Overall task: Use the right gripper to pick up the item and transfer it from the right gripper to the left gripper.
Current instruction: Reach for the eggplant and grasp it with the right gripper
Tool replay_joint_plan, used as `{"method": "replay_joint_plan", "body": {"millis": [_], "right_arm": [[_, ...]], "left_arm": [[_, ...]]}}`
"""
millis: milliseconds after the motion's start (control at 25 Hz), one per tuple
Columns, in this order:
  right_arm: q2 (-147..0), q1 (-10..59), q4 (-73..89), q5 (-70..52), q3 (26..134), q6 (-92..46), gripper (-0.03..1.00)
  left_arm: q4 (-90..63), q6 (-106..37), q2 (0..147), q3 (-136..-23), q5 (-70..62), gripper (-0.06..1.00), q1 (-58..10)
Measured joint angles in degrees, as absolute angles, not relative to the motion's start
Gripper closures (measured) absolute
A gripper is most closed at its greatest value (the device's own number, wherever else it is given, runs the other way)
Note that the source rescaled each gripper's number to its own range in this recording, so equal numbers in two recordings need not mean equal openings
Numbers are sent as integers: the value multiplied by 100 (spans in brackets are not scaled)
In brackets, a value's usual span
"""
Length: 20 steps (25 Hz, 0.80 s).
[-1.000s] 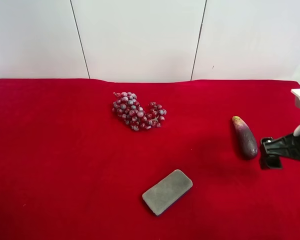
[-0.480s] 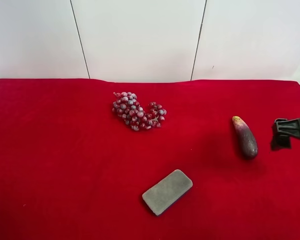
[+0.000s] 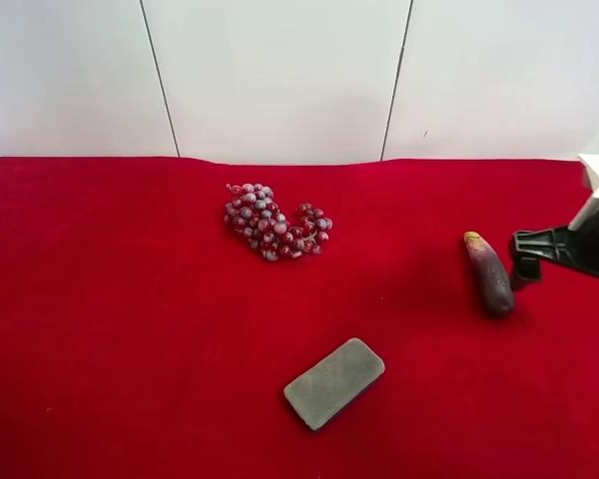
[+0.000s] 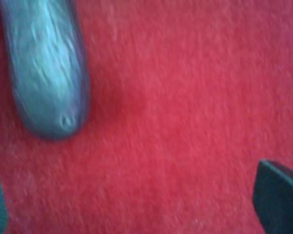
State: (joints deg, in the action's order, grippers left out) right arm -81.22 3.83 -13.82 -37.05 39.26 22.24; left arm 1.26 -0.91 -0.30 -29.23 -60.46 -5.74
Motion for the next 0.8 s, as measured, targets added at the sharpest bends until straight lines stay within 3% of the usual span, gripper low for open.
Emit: {"method": "replay_joint_plan", "body": {"millis": [800], "right_arm": [[-10079,383,-1341,-2871,4716,2012,-3]], "left_arm": [[126,-91,-30,-2923,-6046,-6,-574]]}}
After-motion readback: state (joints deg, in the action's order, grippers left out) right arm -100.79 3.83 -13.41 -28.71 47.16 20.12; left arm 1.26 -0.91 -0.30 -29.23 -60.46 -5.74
